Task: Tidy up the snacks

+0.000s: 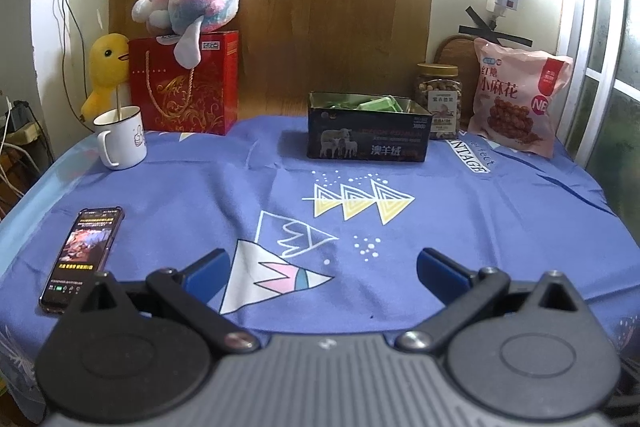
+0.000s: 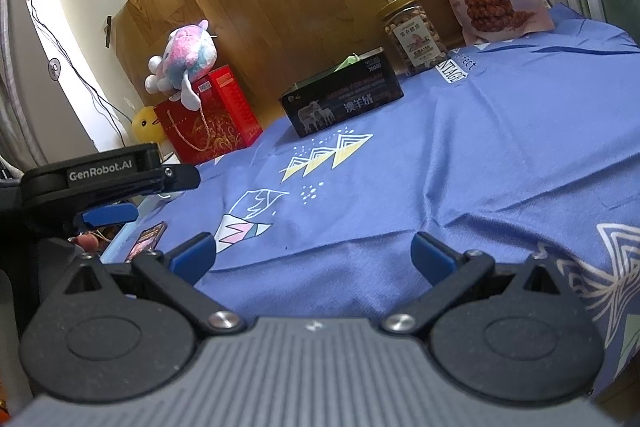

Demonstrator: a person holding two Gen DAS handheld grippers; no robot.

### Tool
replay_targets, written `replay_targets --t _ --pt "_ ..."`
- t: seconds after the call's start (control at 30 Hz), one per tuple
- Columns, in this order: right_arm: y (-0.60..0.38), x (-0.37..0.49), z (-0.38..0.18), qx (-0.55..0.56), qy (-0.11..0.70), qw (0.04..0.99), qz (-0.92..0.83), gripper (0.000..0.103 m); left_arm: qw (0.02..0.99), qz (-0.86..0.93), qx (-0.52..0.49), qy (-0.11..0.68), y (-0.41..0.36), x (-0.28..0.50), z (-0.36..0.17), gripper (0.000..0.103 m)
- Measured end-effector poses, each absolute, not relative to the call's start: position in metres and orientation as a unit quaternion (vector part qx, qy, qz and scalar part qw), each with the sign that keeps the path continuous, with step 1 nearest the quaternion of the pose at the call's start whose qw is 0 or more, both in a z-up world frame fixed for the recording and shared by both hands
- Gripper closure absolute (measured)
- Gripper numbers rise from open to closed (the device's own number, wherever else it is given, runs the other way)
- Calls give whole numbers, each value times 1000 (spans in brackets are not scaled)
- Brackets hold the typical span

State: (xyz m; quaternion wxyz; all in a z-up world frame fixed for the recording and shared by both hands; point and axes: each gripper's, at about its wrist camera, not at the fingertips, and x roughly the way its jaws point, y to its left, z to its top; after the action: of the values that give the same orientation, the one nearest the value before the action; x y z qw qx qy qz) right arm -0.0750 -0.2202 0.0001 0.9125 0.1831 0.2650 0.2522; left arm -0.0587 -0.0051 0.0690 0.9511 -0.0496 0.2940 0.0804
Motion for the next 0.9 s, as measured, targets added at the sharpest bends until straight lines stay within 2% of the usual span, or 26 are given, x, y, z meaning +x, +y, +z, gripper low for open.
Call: replay_targets --t 0.4,0.9 --pt "-237 -76 13 187 224 928 233 0 950 82 -20 300 -15 -57 70 0" --pt "-232 -72 6 180 241 920 252 0 949 108 4 296 -13 -58 67 0"
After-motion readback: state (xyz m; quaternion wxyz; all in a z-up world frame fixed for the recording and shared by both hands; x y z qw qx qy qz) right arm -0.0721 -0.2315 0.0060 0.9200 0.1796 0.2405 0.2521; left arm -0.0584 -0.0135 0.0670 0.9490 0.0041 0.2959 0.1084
